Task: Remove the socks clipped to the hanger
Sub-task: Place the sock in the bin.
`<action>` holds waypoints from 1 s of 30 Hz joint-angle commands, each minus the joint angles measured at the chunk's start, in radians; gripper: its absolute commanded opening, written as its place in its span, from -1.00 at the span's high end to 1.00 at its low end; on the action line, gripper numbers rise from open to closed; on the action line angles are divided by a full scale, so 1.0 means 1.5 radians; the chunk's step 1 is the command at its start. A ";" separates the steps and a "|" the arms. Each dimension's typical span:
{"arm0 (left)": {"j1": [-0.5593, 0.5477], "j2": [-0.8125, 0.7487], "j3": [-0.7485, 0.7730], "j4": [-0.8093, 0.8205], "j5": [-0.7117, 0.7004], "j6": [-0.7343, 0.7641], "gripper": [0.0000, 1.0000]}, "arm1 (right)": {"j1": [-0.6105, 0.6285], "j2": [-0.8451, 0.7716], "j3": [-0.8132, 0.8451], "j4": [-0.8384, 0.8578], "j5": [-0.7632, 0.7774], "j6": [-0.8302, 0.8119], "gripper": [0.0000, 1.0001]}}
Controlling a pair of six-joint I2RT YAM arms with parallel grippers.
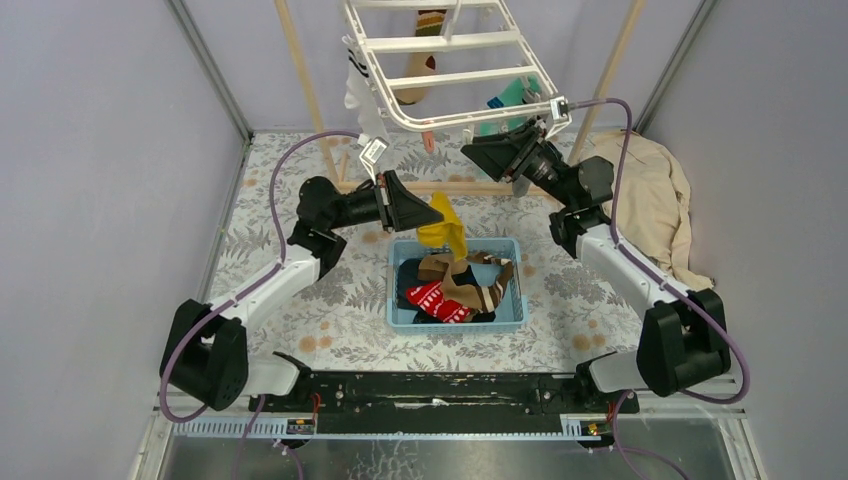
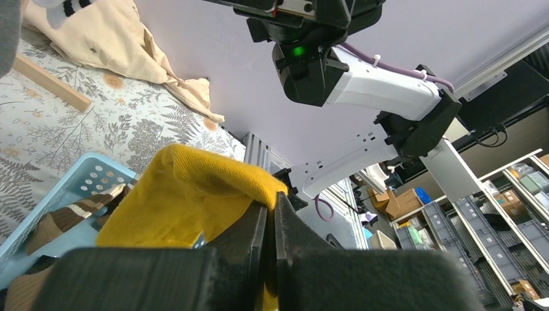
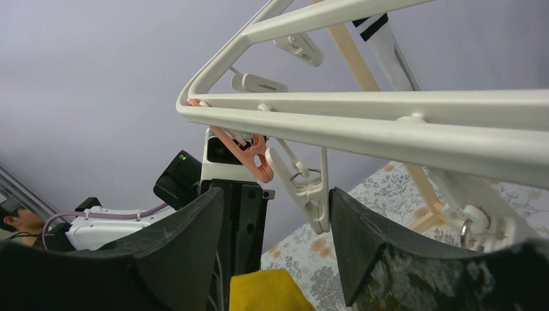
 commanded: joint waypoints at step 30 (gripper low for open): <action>-0.082 -0.026 -0.018 -0.225 -0.117 0.207 0.77 | 0.005 -0.377 -0.145 -0.616 0.040 -0.265 -0.52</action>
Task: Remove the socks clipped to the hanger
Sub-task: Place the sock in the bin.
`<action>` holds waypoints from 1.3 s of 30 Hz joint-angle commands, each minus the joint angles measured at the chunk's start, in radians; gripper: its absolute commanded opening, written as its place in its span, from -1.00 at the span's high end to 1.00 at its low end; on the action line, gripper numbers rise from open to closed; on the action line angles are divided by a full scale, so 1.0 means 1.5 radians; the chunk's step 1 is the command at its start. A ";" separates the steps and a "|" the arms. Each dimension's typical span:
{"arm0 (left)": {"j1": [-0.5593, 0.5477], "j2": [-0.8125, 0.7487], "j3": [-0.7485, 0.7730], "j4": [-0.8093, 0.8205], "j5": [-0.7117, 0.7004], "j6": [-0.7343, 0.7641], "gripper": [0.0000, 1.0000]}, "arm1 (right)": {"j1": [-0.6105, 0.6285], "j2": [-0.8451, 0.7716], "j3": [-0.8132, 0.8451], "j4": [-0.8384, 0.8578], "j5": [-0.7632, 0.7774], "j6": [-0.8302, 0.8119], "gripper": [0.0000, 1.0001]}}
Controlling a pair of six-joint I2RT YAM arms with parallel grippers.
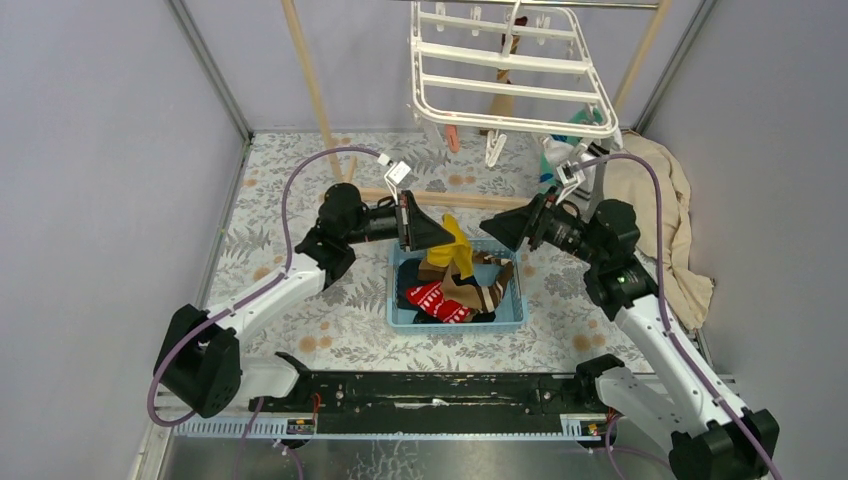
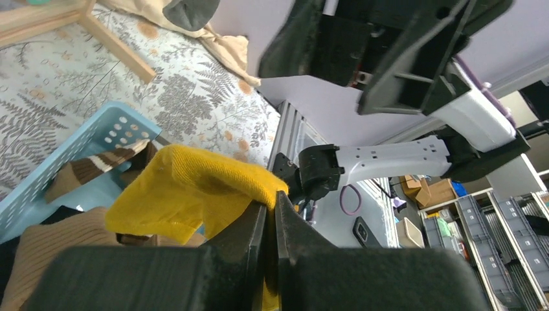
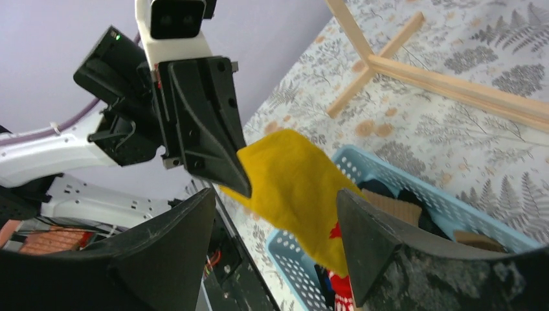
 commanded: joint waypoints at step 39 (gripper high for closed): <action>-0.006 0.023 -0.142 -0.190 -0.342 0.181 0.41 | 0.004 -0.296 -0.142 -0.431 0.239 -0.009 -0.86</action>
